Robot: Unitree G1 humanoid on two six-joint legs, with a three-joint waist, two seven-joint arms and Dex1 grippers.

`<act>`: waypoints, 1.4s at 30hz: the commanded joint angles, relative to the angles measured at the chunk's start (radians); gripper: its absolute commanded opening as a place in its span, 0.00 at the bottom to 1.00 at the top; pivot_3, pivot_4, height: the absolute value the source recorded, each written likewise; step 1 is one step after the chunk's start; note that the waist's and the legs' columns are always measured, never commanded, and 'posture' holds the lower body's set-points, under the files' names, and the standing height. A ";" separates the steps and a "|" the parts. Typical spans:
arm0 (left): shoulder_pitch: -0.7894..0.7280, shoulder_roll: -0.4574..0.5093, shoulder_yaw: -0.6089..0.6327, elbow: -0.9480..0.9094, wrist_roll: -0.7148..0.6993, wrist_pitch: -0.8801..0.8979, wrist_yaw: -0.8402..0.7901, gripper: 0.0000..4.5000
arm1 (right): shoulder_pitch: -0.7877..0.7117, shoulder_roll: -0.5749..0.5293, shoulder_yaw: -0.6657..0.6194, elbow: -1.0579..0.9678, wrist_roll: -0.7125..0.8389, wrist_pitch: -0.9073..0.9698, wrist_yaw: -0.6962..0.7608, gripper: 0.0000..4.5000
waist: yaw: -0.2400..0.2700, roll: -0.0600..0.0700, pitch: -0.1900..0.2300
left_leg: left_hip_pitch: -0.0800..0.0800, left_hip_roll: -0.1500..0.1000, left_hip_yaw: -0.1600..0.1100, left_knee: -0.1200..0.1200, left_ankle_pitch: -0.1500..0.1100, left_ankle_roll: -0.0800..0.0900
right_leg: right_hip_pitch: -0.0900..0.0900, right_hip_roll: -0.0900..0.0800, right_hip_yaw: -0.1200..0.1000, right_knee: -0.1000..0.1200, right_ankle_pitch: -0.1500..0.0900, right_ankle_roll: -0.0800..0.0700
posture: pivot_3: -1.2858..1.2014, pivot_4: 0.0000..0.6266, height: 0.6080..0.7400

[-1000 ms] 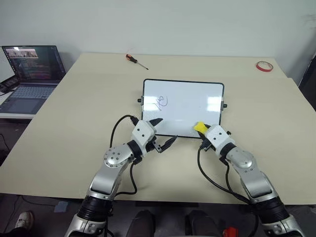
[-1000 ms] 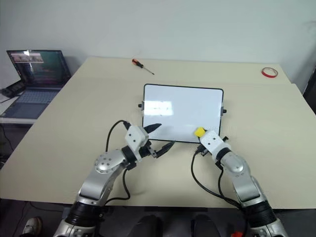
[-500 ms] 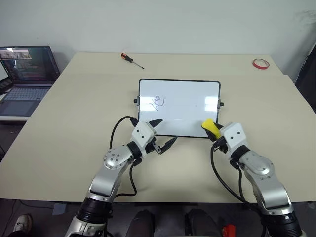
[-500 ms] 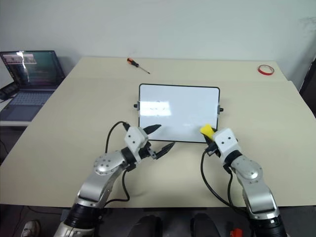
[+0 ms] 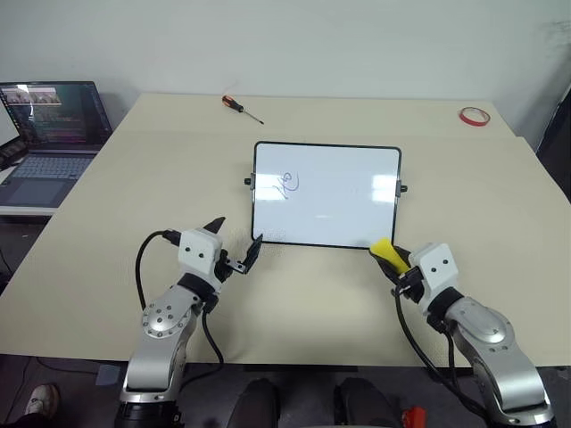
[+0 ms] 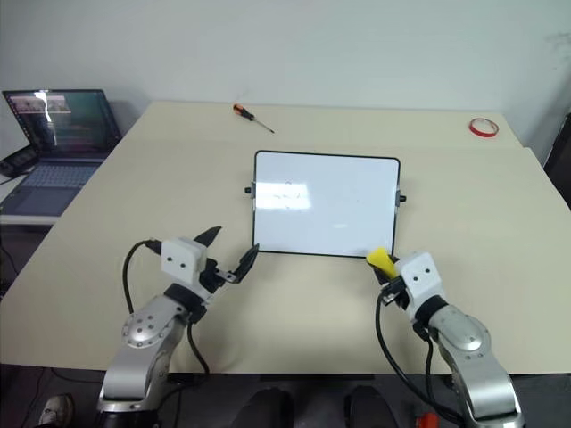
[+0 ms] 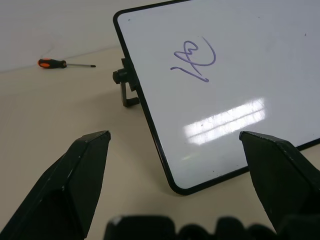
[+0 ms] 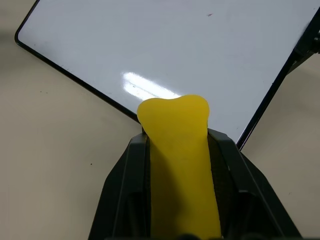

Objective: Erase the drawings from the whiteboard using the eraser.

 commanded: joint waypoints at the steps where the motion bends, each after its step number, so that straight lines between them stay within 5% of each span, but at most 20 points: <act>1: -0.011 -0.007 -0.011 -0.054 -0.010 0.003 0.007 1.00 | -0.017 -0.011 -0.005 -0.014 0.004 -0.033 0.010 0.27 | 0.000 0.000 0.000 | 0.000 0.000 0.000 0.000 0.000 0.000 | 0.000 0.000 0.000 0.000 0.000 0.000 | 0.52 0.24 1.00; 9: -0.017 -0.010 -0.029 -0.066 -0.014 0.029 0.002 1.00 | -0.025 -0.013 0.002 -0.007 -0.002 -0.050 0.007 0.27 | 0.000 0.000 0.000 | 0.000 0.000 0.000 0.000 0.000 0.000 | 0.000 0.000 0.000 0.000 0.000 0.000 | 0.52 0.24 1.00; 14: -0.047 -0.008 -0.027 -0.030 -0.006 0.026 0.002 1.00 | -0.185 0.043 0.031 0.104 -0.080 -0.133 -0.083 0.27 | -0.004 -0.001 0.002 | 0.001 0.000 0.002 0.000 0.000 0.000 | 0.000 0.000 -0.001 0.001 0.000 0.000 | 0.52 0.24 1.00; 30: -0.091 -0.016 -0.034 0.032 0.013 -0.012 0.014 1.00 | -0.870 0.329 0.159 1.000 -0.202 -0.537 -0.189 0.27 | -0.006 -0.002 0.003 | -0.001 0.001 0.004 0.000 0.000 0.000 | -0.005 0.000 -0.001 0.003 0.000 -0.001 | 0.52 0.24 1.00; 36: -0.088 -0.015 -0.035 0.033 0.019 -0.024 0.018 1.00 | -0.973 0.395 0.154 1.220 -0.198 -0.648 -0.191 0.27 | -0.007 -0.002 0.003 | -0.005 0.001 0.004 0.000 0.000 0.000 | -0.009 0.000 -0.001 0.004 0.000 -0.001 | 0.52 0.24 1.00; 42: -0.094 -0.026 -0.047 0.009 0.023 -0.015 0.029 1.00 | -1.000 0.412 0.162 1.297 -0.235 -0.525 -0.230 0.27 | -0.009 -0.002 0.002 | -0.012 0.001 0.005 0.004 0.000 -0.001 | -0.018 0.000 0.000 0.010 0.001 -0.001 | 0.52 0.24 1.00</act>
